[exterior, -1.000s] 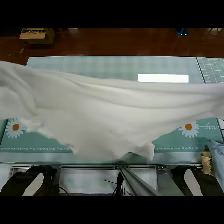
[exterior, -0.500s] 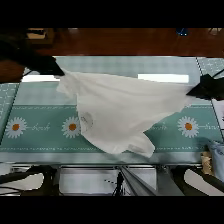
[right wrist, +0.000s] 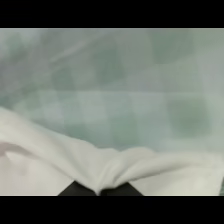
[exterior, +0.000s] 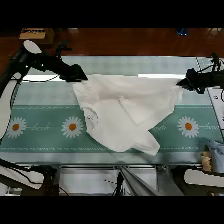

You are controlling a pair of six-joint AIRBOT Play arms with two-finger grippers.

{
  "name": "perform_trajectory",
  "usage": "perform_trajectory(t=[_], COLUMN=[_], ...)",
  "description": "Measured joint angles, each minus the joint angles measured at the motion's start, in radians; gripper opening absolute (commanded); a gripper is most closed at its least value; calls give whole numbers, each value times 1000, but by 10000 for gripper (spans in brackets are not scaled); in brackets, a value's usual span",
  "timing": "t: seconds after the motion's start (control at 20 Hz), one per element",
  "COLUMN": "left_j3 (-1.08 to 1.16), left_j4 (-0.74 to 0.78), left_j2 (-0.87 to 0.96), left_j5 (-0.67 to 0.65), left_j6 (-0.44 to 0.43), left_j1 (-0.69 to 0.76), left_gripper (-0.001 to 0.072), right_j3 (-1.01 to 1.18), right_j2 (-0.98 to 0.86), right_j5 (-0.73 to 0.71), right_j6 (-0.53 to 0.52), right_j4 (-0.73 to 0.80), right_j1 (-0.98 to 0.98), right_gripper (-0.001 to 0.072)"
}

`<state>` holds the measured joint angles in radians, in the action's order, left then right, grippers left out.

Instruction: Fold the shirts.

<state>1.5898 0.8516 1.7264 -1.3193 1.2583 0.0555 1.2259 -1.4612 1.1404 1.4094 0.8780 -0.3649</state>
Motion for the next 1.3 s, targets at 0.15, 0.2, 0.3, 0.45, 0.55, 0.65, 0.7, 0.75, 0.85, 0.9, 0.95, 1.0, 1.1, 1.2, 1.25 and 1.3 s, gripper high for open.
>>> perform_trajectory(t=[0.15,0.2,0.3,0.45,0.55,0.65,0.7,0.75,0.85,0.9,0.95,1.0,1.1,1.2,1.25,1.3], left_j3=[23,28,24,-86,-240,-434,-538,-631,-802,-863,-909,-947,-991,-1014,-1022,-1026], left_j4=[14,19,31,33,35,33,19,-6,-97,-137,-173,-199,-258,-312,-330,-343], left_j2=[-5,-21,-69,-183,-274,-359,-395,-420,-454,-462,-469,-472,-464,-442,-427,-412], left_j5=[-56,-79,-135,-190,-176,-122,-89,-51,33,77,116,167,249,302,320,334], left_j6=[20,45,90,128,139,157,167,174,176,169,163,157,151,143,137,134], left_j1=[-32,-49,-72,-48,5,78,121,163,257,300,341,381,448,502,524,541], left_gripper=[507,508,507,509,514,561,560,561,562,562,575,618,618,618,618,618], right_j3=[0,0,0,0,0,0,0,0,0,0,0,0,0,0,0,0], right_j2=[-16,-19,-23,-26,-26,-26,-26,-26,-26,-26,-26,-26,-26,-26,-26,-26], right_j5=[-25,-25,-17,-5,6,18,25,33,48,55,63,71,82,96,99,102], right_j6=[-26,-34,-52,-74,-82,-95,-103,-109,-119,-123,-126,-127,-130,-131,-131,-132], right_j4=[-1,-1,-2,-1,-2,-1,0,0,10,16,24,36,58,77,86,92], right_j1=[0,0,0,0,0,0,0,0,0,0,0,0,0,0,0,0], right_gripper=[19,19,19,19,19,19,19,19,19,19,19,19,19,19,19,19])
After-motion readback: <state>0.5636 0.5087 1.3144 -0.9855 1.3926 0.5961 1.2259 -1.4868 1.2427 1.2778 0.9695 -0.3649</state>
